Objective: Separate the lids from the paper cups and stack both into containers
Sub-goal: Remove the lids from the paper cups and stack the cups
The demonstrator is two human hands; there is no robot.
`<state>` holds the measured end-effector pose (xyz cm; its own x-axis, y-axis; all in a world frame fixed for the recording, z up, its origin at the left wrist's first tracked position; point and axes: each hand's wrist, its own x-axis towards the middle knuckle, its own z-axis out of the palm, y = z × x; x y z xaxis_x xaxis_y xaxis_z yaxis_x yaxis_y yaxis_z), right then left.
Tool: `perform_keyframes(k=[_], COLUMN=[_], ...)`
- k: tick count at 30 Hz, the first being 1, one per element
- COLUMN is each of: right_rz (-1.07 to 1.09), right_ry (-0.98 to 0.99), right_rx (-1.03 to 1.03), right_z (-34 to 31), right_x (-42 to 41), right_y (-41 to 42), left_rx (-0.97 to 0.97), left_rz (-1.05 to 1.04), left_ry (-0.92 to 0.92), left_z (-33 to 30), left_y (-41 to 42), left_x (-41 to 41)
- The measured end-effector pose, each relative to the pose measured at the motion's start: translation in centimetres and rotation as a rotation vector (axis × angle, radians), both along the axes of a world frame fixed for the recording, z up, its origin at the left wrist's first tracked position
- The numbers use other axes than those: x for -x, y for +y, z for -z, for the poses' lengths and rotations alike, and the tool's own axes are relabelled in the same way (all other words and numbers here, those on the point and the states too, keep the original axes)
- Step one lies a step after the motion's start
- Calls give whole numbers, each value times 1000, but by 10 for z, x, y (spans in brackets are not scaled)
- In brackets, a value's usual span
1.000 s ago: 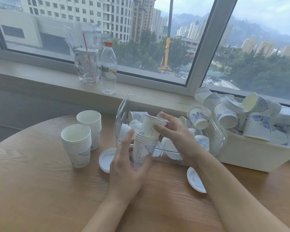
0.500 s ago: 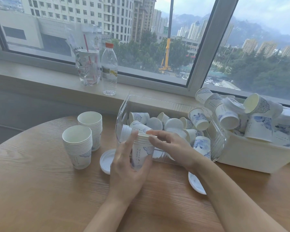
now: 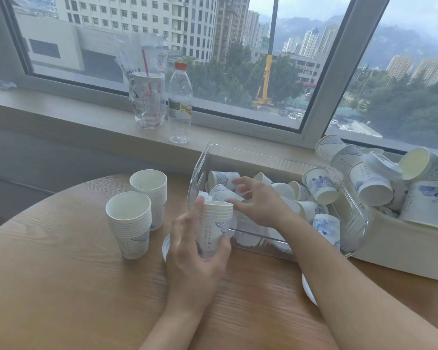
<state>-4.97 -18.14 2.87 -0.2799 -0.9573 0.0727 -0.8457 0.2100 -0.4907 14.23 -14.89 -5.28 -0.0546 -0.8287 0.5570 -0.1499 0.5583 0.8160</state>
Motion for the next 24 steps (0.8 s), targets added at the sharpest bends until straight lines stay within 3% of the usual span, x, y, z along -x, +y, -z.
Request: perform_keyframes(k=[8,12,14,16,20,24], right_rz=[37,70,23,-32,-98,-137], right_ry=[-92,-490,-742,-850,-888,-687], right_rx=[72,301,343,358,349,340], right_z=[-5,-21,-27,-29,-25,-20], right_x=[7,3,-5,-13,-26,-29], right_y=[6,34,51,64,77,84], left_rx=[-5,1,-5,-11,-44,-38], left_rz=[23,107,152,174,198,216], left_ry=[-17,-30,-25,-27,-27,-11], left_z=[2,0,-1,-1,-2,-3], left_y=[0,6,9,10,12,12], left_x=[0,2,3,5,6,4])
